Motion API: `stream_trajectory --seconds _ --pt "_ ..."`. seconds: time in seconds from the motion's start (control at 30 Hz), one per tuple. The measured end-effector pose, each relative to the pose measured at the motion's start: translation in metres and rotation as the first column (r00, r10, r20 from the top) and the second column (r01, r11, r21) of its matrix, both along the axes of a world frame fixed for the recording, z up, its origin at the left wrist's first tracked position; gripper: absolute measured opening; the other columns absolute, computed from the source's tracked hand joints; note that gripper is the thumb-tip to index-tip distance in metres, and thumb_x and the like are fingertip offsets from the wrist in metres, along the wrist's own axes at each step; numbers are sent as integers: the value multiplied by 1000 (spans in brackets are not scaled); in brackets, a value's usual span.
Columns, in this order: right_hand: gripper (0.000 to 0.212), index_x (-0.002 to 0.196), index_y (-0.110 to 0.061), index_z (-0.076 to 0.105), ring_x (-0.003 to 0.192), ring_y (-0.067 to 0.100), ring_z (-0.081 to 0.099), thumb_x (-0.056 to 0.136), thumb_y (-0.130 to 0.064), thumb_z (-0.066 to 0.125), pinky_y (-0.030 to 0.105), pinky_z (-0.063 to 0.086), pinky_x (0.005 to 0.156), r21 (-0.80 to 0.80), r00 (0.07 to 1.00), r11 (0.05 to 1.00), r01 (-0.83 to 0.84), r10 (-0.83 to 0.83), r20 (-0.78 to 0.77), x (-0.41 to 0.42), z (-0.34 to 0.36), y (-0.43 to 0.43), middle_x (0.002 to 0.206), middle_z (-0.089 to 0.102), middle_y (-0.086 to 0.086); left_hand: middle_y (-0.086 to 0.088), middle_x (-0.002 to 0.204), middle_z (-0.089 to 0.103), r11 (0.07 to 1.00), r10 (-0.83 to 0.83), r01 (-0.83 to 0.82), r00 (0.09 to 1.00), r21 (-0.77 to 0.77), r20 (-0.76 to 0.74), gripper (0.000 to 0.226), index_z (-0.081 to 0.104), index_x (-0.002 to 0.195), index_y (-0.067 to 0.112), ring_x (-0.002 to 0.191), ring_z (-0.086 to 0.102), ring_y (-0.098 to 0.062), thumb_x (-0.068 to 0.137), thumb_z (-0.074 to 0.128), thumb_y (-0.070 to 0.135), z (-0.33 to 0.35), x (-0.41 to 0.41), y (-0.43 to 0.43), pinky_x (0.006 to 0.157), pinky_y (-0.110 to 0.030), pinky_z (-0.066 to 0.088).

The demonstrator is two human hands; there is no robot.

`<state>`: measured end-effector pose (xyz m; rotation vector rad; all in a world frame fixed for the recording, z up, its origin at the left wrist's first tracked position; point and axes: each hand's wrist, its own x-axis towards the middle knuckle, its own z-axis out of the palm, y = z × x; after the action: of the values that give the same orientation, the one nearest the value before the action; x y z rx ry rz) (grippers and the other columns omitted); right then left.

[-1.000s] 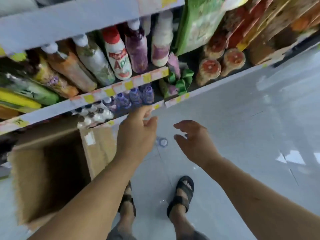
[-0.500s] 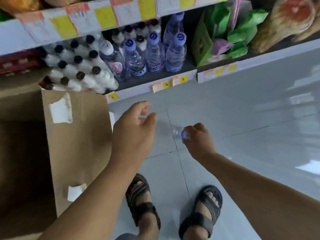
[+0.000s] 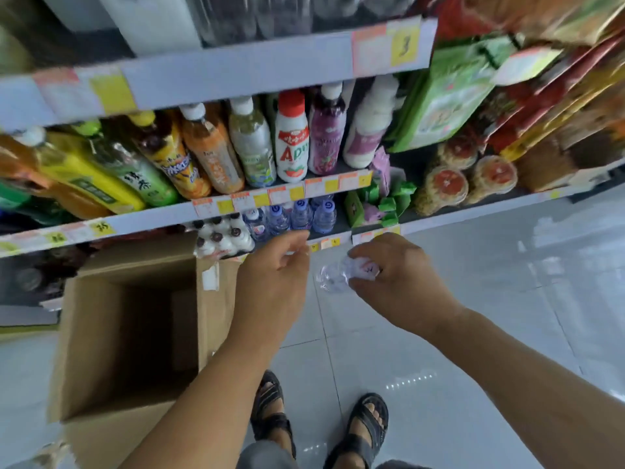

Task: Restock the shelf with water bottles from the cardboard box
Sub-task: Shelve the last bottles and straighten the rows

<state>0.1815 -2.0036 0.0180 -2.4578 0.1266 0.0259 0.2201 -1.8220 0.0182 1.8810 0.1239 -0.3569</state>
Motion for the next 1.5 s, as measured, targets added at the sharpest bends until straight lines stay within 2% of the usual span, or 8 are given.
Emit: stream_trajectory --seconds 0.3,0.53,0.67,0.77,0.9,1.13,1.37,1.5 --pt "34 105 -33 73 56 -16 56 73 -26 81 1 38 49 47 967 987 -155 142 214 34 423 -4 65 58 -34 25 112 71 929 -115 189 965 -318 236 24 74 108 42 109 61 9 94 55 48 335 24 -5 90 -16 46" --pt "22 83 -17 74 51 3 46 69 -32 84 25 41 53 14 890 984 -176 153 430 47 640 22 57 58 -4 44 125 53 872 -195 391 830 -295 523 42 48 112 77 115 45 26 73 62 75 512 24 10 82 -3 46" --pt "40 79 -16 72 43 0 43 67 -53 81 11 34 44 -75 844 990 -123 144 517 51 719 38 52 54 -10 40 126 54 899 -181 408 675 -158 715 62 41 127 66 118 47 21 71 66 69 573 27 14 89 -6 45" --pt "56 78 -3 67 42 5 37 69 -56 81 12 29 38 -82 807 991 -108 136 575 55 756 50 51 44 -5 22 128 61 911 -129 381 630 -160 765 72 44 140 41 118 57 5 76 69 64 605 34 20 90 -20 50" --pt "70 77 5 57 45 10 33 71 -63 75 19 27 40 -26 764 997 -79 77 641 62 776 67 53 37 -2 47 104 61 899 -89 396 586 -189 805 45 51 121 49 100 55 24 80 70 50 636 44 28 76 6 37" --pt "18 100 -32 72 74 15 69 92 -23 59 36 60 66 441 778 890 -120 -191 598 65 721 58 83 73 -9 14 112 72 839 -97 464 640 -283 762 38 65 119 43 104 68 -6 81 71 44 658 73 42 81 -22 54" --pt "41 112 -56 59 74 -3 68 77 -39 72 10 48 64 282 754 918 -278 27 656 87 684 84 96 72 -26 2 118 71 826 -20 402 721 -395 692 58 64 119 46 111 67 -16 64 78 52 678 104 29 87 -27 55" --pt "32 108 -49 59 76 1 67 77 -54 65 30 56 69 181 749 960 -215 43 662 111 701 76 86 72 -18 -1 123 69 842 34 347 729 -412 683 56 62 125 41 116 64 -19 70 76 44 695 117 21 99 -37 50"
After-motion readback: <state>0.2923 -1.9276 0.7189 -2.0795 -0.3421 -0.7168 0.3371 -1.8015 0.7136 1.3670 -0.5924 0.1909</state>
